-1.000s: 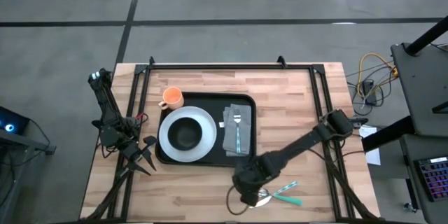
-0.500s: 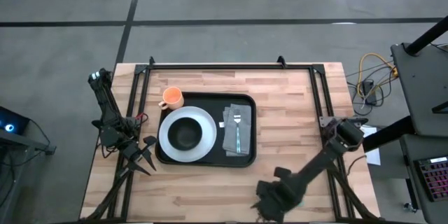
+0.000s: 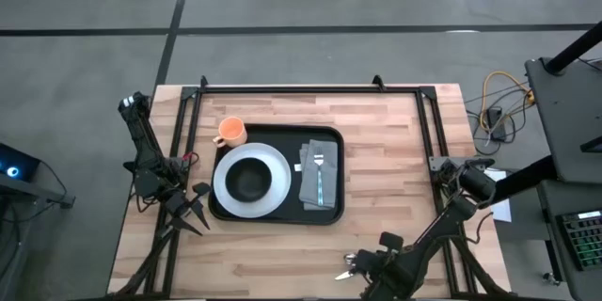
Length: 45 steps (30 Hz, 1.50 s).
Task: Set up tray
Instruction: Put the blue spoon to the left of the blue patterned fork on the black serving tray
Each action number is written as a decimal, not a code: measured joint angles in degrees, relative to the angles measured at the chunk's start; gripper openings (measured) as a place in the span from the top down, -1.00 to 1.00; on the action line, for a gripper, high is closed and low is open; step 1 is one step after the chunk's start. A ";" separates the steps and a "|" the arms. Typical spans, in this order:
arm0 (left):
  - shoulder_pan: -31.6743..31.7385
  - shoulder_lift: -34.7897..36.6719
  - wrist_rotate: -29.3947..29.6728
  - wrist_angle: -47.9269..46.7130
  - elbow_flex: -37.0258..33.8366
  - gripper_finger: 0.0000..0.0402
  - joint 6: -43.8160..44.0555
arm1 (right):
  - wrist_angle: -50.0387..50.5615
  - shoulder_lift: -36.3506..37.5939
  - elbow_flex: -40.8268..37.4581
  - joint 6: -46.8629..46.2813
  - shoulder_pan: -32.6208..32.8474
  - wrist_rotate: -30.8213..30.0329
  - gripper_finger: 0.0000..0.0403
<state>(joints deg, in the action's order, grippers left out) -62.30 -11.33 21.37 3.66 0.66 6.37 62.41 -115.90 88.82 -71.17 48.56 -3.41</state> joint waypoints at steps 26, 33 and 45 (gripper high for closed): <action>0.00 0.00 0.01 0.00 0.01 0.55 0.00 | -1.27 0.00 -0.23 -1.91 0.94 4.47 0.72; 0.00 0.00 0.01 0.00 -0.01 0.55 0.00 | -1.33 0.00 -1.92 -1.08 0.94 4.34 0.63; 0.02 0.00 0.01 0.00 0.00 0.55 0.00 | -5.75 0.00 -4.79 -1.47 1.12 3.60 0.22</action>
<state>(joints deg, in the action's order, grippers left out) -62.28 -11.33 21.39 3.66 0.66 6.37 56.66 -115.90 84.03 -72.64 49.68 0.19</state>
